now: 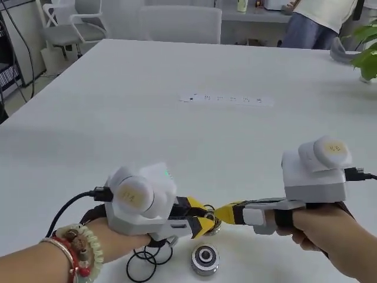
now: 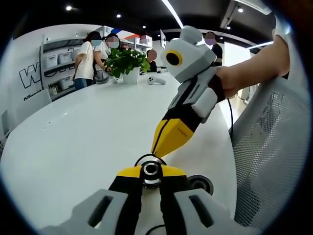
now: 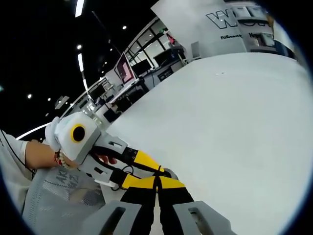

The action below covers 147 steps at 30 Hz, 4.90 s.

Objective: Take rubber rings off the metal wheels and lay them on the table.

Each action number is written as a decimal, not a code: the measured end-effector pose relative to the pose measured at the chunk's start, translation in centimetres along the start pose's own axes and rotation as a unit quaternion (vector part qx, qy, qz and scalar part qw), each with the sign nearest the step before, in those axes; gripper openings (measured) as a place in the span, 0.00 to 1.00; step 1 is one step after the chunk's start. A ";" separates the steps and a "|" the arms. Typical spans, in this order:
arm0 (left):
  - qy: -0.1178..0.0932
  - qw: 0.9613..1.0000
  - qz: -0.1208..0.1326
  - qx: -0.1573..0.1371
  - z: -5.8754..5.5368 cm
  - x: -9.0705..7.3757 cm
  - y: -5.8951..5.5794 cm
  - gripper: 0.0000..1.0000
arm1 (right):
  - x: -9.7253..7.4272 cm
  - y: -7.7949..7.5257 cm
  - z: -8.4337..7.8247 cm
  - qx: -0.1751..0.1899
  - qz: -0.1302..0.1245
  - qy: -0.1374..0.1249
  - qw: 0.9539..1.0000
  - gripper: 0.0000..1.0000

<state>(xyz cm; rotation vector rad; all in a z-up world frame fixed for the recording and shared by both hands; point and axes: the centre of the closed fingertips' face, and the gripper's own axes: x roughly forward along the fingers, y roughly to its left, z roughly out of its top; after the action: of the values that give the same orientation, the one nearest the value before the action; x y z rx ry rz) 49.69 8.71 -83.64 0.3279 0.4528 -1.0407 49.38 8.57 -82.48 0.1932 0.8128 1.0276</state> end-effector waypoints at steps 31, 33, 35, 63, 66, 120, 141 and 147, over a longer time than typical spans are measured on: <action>0.023 1.000 -0.012 0.004 -0.3 -0.2 -0.3 0.09 | -0.3 0.6 0.7 -0.018 0.005 -0.006 1.000 0.00; 0.022 1.000 -0.012 0.001 -0.3 -0.2 -0.3 0.09 | -0.2 0.9 0.7 -0.020 0.008 -0.005 1.000 0.00; 0.023 1.000 -0.013 0.000 -0.3 -0.2 -0.4 0.09 | -0.1 1.3 0.7 -0.021 0.012 0.000 1.000 0.00; 0.004 0.999 -0.030 0.031 2.7 -2.9 0.2 0.24 | -1.6 0.4 2.6 -0.002 -0.007 -0.044 0.999 0.00; 0.006 0.999 -0.025 0.034 2.8 -3.2 0.5 0.28 | -1.8 0.3 3.1 0.003 -0.007 -0.055 0.998 0.00; -0.014 0.995 0.093 0.020 4.3 -18.5 3.8 0.67 | -4.0 2.8 6.8 -0.007 0.019 -0.126 0.992 0.00; 0.000 0.992 0.103 -0.074 -2.1 -18.4 0.7 0.71 | -4.1 5.2 7.6 -0.038 0.050 -0.134 0.989 0.00; 0.002 0.991 0.100 -0.086 -2.7 -18.3 0.2 0.72 | -4.0 5.8 7.7 -0.041 0.057 -0.135 0.988 0.00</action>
<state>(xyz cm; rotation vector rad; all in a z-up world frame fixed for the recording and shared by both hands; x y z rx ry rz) 41.52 23.79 -76.71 0.2162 0.4991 -0.7992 49.59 10.00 -72.16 0.3042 0.5178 1.1126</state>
